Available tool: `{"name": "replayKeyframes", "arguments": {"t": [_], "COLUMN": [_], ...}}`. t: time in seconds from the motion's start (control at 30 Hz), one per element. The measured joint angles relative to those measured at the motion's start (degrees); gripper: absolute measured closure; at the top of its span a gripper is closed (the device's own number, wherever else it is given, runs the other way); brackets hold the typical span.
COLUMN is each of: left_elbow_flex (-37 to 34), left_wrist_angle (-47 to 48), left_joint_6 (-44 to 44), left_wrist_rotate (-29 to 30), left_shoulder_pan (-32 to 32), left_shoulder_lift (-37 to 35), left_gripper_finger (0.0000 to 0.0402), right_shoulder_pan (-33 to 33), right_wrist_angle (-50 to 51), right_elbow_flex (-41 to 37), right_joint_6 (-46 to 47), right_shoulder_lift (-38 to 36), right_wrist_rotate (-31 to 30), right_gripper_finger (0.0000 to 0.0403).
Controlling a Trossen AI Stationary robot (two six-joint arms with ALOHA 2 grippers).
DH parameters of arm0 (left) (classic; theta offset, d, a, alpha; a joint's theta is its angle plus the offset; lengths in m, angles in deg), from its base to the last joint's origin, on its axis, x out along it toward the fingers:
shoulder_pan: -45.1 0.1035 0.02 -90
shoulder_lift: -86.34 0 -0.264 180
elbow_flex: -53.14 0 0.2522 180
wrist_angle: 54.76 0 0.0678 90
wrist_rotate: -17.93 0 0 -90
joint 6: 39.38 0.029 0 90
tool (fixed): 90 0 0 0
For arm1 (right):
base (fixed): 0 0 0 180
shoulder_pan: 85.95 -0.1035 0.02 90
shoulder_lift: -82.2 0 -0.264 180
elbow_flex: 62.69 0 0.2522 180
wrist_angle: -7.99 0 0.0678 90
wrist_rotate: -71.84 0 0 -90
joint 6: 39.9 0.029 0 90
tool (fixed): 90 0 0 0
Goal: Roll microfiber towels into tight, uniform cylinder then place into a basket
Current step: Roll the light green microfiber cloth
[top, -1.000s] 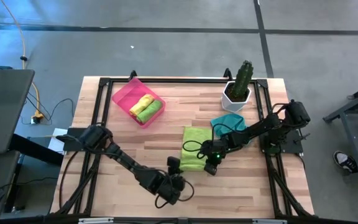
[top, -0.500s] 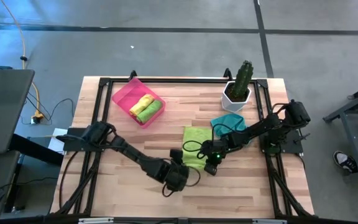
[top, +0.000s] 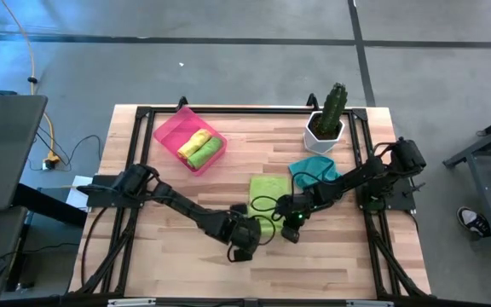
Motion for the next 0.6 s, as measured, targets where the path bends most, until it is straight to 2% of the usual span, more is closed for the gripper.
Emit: {"name": "replayKeyframes", "arguments": {"t": [0.13,0.2,0.4,0.6], "left_elbow_flex": [0.03,-0.04,-0.1,-0.14], "left_wrist_angle": [-1.87,-3.52,-5.66,-5.36], "left_joint_6": [-3.6,-4.3,-7.77,-11.77], "left_wrist_rotate": [-6.59,-10.16,-15.32,-17.28], "left_shoulder_pan": [-0.57,-0.45,0.3,0.59], "left_shoulder_lift": [-0.16,-0.15,-0.04,-0.04], "left_gripper_finger": [0.0369,0.0391,0.0382,0.0397], "right_shoulder_pan": [-0.02,-0.02,-0.04,-0.68], "right_wrist_angle": [-0.74,-0.86,-0.7,2.6], "right_elbow_flex": [-0.04,-0.04,-0.11,-0.24], "right_joint_6": [-2.93,-4.5,-12.69,-25.0], "right_shoulder_lift": [0.13,0.15,-1.01,-8.24], "right_wrist_rotate": [-0.49,-0.61,-0.21,1.22], "right_gripper_finger": [0.0397,0.0387,0.0327,0.029]}}
